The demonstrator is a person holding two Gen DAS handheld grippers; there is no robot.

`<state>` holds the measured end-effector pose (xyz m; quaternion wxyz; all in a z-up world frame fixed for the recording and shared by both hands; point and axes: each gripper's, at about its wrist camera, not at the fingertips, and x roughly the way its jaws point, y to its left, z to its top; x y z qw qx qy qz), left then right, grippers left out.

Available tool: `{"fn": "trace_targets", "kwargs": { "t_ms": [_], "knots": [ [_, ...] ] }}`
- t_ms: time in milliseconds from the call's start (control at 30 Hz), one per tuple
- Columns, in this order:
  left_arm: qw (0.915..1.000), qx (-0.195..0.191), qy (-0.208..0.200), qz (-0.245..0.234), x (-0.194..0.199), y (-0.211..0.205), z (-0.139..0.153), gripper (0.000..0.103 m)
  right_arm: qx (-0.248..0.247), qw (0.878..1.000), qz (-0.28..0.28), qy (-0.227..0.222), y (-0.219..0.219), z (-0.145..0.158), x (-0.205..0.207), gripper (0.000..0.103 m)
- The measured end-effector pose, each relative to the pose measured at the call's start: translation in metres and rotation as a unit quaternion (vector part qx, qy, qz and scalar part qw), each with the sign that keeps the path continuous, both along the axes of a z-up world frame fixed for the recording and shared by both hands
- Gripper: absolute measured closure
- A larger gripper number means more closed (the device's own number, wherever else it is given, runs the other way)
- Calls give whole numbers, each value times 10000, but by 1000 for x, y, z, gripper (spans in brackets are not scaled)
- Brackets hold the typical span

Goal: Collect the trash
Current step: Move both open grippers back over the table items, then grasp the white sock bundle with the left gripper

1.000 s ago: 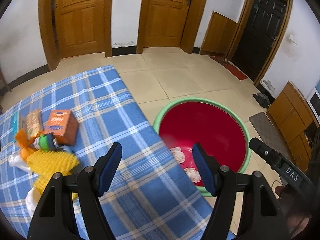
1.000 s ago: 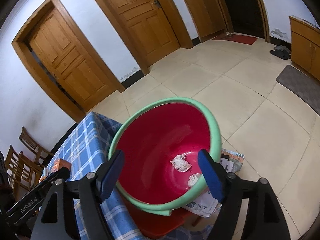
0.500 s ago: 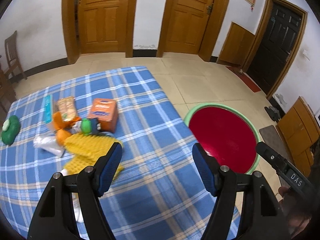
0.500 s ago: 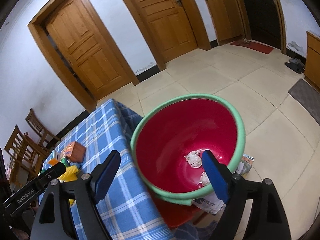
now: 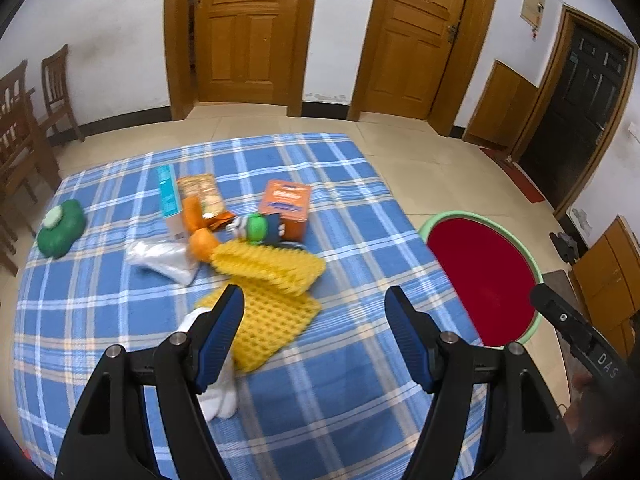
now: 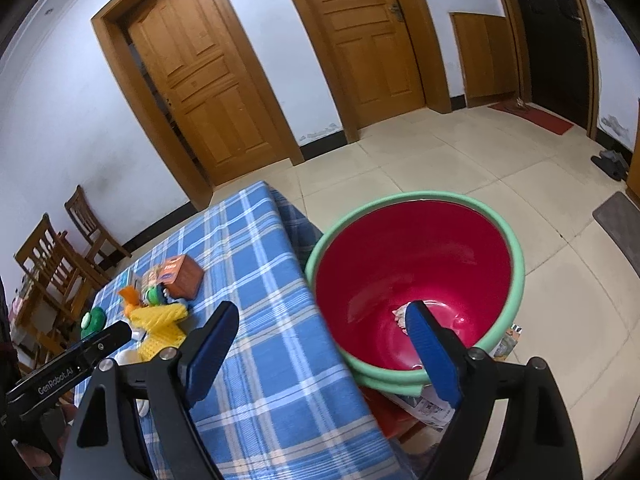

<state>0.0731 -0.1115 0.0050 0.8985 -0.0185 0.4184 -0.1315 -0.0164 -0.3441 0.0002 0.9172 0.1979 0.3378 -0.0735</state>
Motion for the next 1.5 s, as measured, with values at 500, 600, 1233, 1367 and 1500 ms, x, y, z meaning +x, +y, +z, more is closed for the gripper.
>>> {"fn": "trace_targets", "kwargs": {
  "t_ms": [500,600,1233,1367,1500],
  "knots": [
    [9977,112,274,616,-8,59,-25,31,-63,9993,345,161,29,-7,5,16],
    [9967,148,383,699,-6,66,-35,31,-67,9991,376,196,32,-9,7,16],
    [9941,81,854,669,7,74,-77,37,-138,9972,559,466,54,-21,13,16],
    [9954,-22,797,527,5,74,-76,48,-135,9966,616,531,59,-23,15,16],
    [9963,-52,709,484,3,75,-74,56,-136,9965,625,541,62,-24,16,16]
  ]
}}
